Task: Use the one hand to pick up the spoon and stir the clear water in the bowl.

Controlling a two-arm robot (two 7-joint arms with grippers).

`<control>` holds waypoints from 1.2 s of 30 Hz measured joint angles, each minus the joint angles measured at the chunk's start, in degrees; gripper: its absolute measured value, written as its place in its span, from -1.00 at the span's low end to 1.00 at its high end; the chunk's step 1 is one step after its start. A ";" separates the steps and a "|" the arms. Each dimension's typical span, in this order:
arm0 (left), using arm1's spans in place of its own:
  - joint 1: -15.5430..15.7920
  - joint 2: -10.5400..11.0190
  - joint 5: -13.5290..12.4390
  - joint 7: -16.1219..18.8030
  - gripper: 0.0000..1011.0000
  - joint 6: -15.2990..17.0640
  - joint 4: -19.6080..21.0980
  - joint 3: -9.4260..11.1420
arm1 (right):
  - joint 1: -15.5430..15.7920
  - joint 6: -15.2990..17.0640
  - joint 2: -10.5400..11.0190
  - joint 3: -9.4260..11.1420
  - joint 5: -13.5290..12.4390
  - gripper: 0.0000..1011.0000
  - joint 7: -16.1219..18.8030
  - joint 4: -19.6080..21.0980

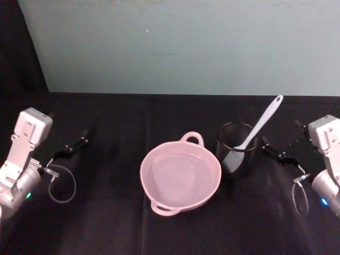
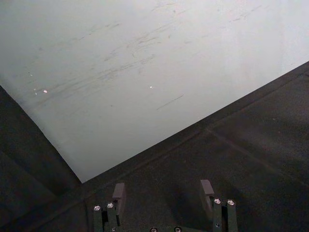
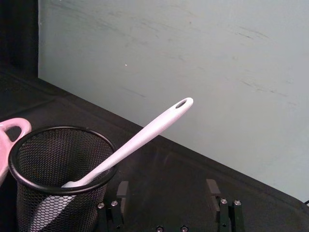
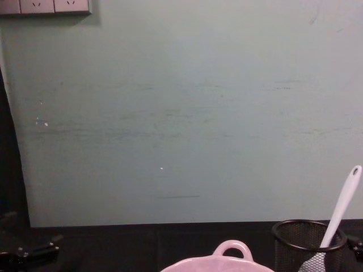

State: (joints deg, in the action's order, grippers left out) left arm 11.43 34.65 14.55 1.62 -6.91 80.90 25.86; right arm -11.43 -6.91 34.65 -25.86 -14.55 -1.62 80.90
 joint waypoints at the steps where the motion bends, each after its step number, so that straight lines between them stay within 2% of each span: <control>1: 0.00 0.00 0.00 0.00 0.99 0.00 0.00 0.00 | 0.00 0.00 0.00 0.00 0.00 0.98 0.00 0.00; 13: 0.00 0.00 0.00 0.00 0.99 0.00 0.00 0.00 | 0.44 0.20 0.20 0.49 0.05 0.98 0.09 0.40; 17: 0.00 0.00 0.00 0.00 0.99 0.00 0.00 0.00 | 2.15 1.25 0.66 1.88 -0.02 0.98 -0.08 1.88; 23: 0.00 0.00 0.00 0.00 0.99 0.00 0.00 0.00 | 6.30 1.24 1.35 5.25 -3.13 0.98 0.12 5.05; 26: 0.00 0.00 -0.01 0.00 0.99 0.00 0.00 0.00 | 8.64 -0.06 1.29 7.76 -7.65 0.98 2.79 6.82; 27: 0.00 0.00 -0.01 0.00 0.99 0.00 0.00 0.00 | 8.64 -0.06 1.29 7.76 -7.65 0.98 2.79 6.82; 30: 0.00 0.00 0.00 0.00 0.99 0.00 0.00 0.00 | 10.35 -0.95 0.59 10.09 -13.25 0.98 6.53 8.29; 33: 0.00 0.00 0.00 0.00 0.99 0.00 0.00 0.00 | 10.95 -1.02 -0.02 11.31 -16.73 0.98 9.14 8.86; 35: 0.00 0.00 0.00 0.00 0.99 0.00 0.00 0.00 | 11.34 -0.38 -0.93 12.76 -21.53 0.98 12.64 9.38; 36: 0.00 0.00 0.00 0.00 0.99 0.00 0.00 0.00 | 11.39 -0.08 -1.18 13.10 -22.64 0.98 13.38 9.47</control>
State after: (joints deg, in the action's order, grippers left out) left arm 11.43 34.64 14.55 1.62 -6.91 80.90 25.86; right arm -0.05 -6.99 33.47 -12.77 -37.19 11.76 90.37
